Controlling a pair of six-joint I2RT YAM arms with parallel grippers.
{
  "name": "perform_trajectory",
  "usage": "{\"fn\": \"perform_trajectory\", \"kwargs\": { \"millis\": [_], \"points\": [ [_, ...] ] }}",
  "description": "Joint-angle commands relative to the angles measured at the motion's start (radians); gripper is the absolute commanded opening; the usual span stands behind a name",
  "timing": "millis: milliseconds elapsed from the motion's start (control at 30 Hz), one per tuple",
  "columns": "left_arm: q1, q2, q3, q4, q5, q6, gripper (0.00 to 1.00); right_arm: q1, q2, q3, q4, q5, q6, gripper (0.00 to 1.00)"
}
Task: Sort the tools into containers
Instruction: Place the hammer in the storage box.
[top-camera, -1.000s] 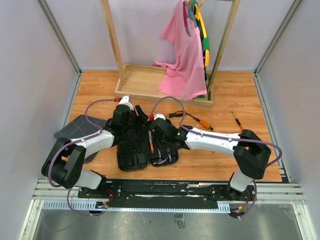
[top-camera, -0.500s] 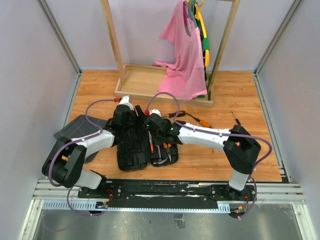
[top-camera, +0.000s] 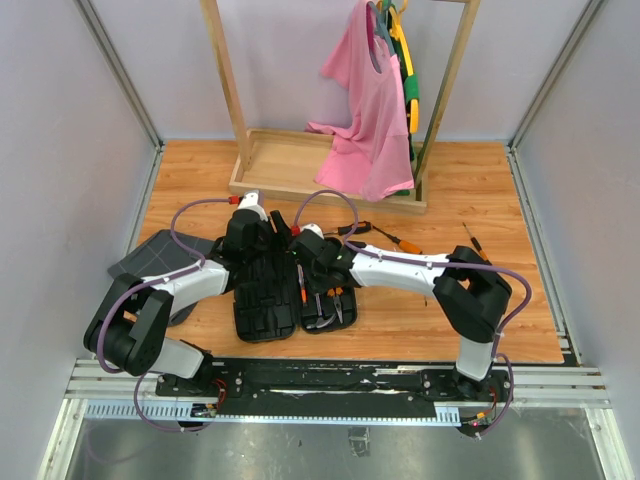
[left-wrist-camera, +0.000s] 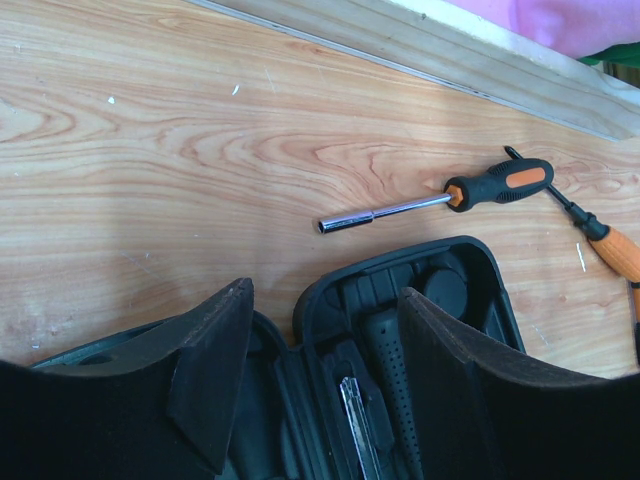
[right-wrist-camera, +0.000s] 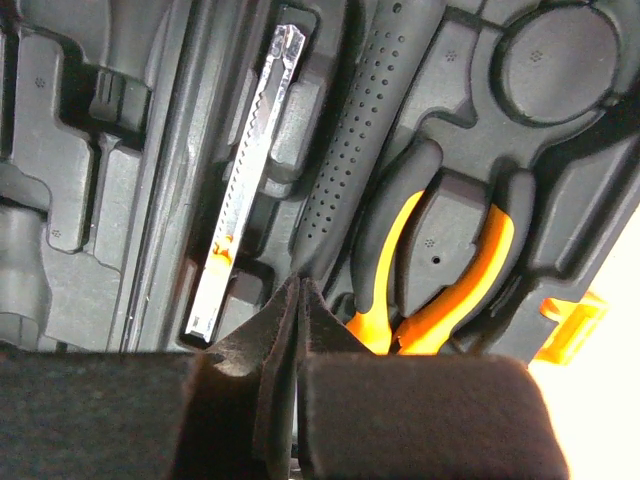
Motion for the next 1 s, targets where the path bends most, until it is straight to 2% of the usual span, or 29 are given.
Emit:
{"fn": "perform_trajectory", "kwargs": {
  "millis": [0,300,633,967],
  "points": [
    [-0.006,0.005,0.032,0.001,-0.013,0.006,0.63,-0.017,0.022,0.005,0.008,-0.032,0.018,0.01],
    [-0.006,0.004,0.034,-0.002,-0.015,0.006,0.63,-0.019,0.053,0.005,-0.002,-0.064,0.038,0.01],
    [-0.006,0.004,0.035,-0.005,-0.018,0.006,0.63,-0.017,0.094,0.015,-0.14,-0.078,0.059,0.01],
    [-0.006,0.002,0.034,-0.007,-0.026,0.008,0.63,-0.006,0.163,-0.081,-0.157,-0.132,0.107,0.01]
  ]
}}
